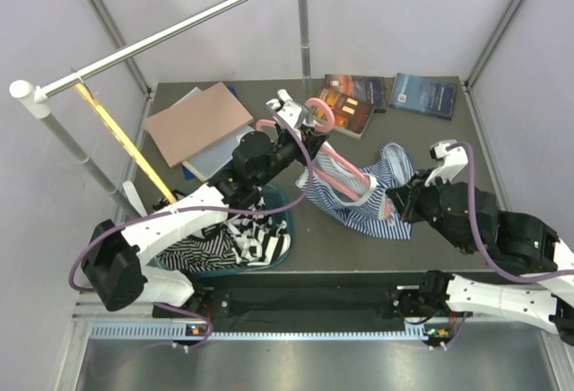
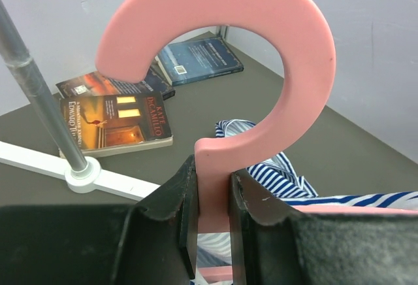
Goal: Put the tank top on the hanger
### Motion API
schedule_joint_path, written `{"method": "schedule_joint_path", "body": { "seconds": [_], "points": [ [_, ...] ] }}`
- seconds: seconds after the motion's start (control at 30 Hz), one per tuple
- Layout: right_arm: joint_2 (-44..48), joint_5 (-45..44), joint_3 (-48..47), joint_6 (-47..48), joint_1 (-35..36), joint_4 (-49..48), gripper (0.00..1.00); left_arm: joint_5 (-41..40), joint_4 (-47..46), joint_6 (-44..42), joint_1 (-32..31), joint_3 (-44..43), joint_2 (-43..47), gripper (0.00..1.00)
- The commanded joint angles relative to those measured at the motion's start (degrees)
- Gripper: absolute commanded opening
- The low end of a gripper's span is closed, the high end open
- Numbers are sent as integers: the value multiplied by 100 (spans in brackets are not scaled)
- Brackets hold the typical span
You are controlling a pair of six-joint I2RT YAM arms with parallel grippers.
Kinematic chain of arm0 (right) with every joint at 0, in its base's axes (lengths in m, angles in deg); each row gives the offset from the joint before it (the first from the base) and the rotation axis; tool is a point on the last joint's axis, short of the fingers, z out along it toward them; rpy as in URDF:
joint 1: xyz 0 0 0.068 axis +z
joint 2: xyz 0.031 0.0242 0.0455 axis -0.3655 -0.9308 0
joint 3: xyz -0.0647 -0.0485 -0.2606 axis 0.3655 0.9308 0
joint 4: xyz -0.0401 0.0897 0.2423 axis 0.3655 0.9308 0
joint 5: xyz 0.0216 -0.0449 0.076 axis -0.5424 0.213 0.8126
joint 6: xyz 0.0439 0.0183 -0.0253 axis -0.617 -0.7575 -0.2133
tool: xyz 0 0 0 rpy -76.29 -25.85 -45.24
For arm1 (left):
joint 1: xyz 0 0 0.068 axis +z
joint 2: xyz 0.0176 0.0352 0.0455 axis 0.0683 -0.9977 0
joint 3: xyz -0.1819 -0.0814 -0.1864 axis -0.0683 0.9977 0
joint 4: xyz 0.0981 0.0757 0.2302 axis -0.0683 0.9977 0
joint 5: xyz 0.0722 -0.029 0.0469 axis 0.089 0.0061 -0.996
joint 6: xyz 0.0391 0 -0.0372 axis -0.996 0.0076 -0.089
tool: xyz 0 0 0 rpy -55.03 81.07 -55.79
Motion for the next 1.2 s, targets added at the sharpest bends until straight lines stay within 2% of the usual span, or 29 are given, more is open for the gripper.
{"method": "schedule_joint_path", "body": {
  "seconds": [0.0, 0.1, 0.17, 0.3, 0.57, 0.6, 0.63, 0.7, 0.73, 0.83, 0.93, 1.17],
  "points": [
    [-291, 166, 56, 275, -48, -630, 0, 256, -544, 361, -21, -98, -61, 0],
    [-502, 430, 118, 476, -222, -972, 0, 265, -650, 449, -30, -89, -97, 0],
    [-651, 903, 196, 652, -495, -1253, 0, 265, -668, 441, -74, -106, -123, 0],
    [-757, 2142, 399, 872, -1539, -1860, 0, 309, -501, 336, -127, -168, -202, 0],
    [-1240, 2601, 285, 1136, -1674, -1993, 1, 177, -176, -68, -136, -124, -150, 0],
    [-1240, 2610, 276, 1145, -1674, -1923, 6, 177, -114, -113, -136, -133, -141, 0],
    [-1249, 2645, 241, 1180, -1674, -1888, 22, 185, -88, -157, -127, -133, -132, 0],
    [-1197, 2637, 206, 1242, -1674, -1721, 47, 151, 113, -385, -127, -159, -141, 0],
    [-1127, 2628, 162, 1294, -1674, -1659, 64, 124, 176, -438, -118, -159, -167, 0],
    [-925, 2593, 57, 1408, -1674, -1396, 81, 80, 308, -526, -110, -115, -150, 0],
    [-758, 2523, 56, 1592, -1674, -1167, 86, 211, 360, -544, -101, -71, -79, 0],
    [-555, 2733, 539, 1620, -1674, -956, 86, 335, 492, -552, -101, -71, 44, 0]
  ]
}}
